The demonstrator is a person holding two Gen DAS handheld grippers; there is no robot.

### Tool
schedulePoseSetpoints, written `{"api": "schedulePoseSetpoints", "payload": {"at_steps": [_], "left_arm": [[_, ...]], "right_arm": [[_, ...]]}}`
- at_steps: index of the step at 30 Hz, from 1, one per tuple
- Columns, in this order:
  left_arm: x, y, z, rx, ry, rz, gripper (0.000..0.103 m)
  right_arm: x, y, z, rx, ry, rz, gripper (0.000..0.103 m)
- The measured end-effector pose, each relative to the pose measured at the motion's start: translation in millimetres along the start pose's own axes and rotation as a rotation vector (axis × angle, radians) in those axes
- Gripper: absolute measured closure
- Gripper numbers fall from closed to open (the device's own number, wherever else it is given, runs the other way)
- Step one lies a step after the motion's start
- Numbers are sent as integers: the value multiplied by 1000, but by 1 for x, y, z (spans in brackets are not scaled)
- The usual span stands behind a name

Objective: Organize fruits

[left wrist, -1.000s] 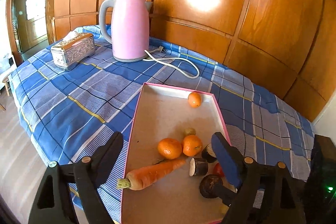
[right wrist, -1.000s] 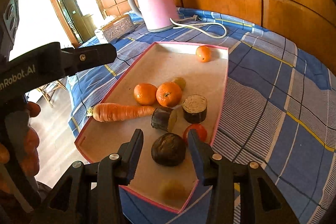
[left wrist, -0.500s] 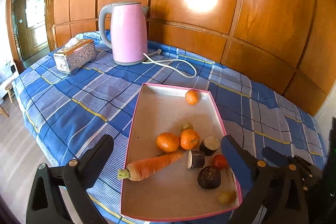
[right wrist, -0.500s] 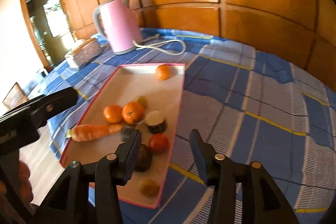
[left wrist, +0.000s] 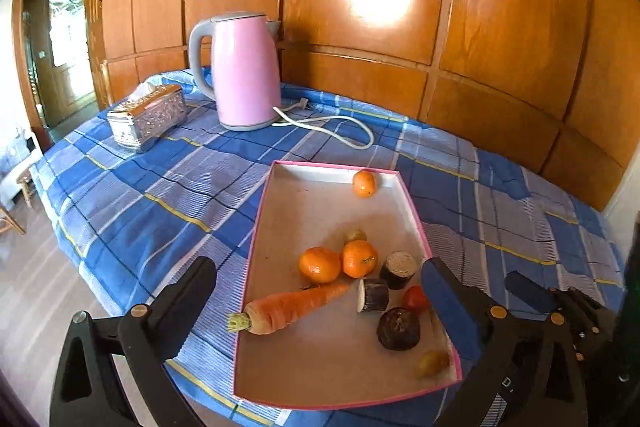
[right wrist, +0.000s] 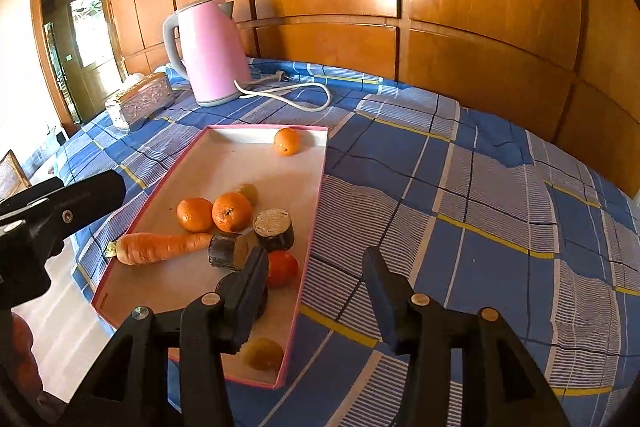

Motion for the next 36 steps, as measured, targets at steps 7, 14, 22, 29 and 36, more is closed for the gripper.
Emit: {"api": "schedulePoseSetpoints", "payload": {"at_steps": [7,14,22,29,36], "left_arm": [[2,1,0,1,-28,19,0],[0,3,-2,12,-33,15,0],[-2,2,-2,19,-36,14,0],[-2,3,-3,22,-40,14,0],[0,3,-3,22,-40,17,0]], "right_arm": [[2,0,-3,9,-3,9,53],[4,-1,-3,15,5,26,53],[1,0,-4,23,6,24,53],[1,0,-5,29,3,23,53],[2,0,-7,32,3,27,53]]}}
Point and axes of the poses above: each gripper's, at about its wrist camera, not at the fingertips, and x roughly against the way its jaws point, z to its right, y to its underside, the point moved 1 cm from there along -x, roughly the way its jaws point, and after that the axes turned 9 degrees about x, right-handed, at the moved point
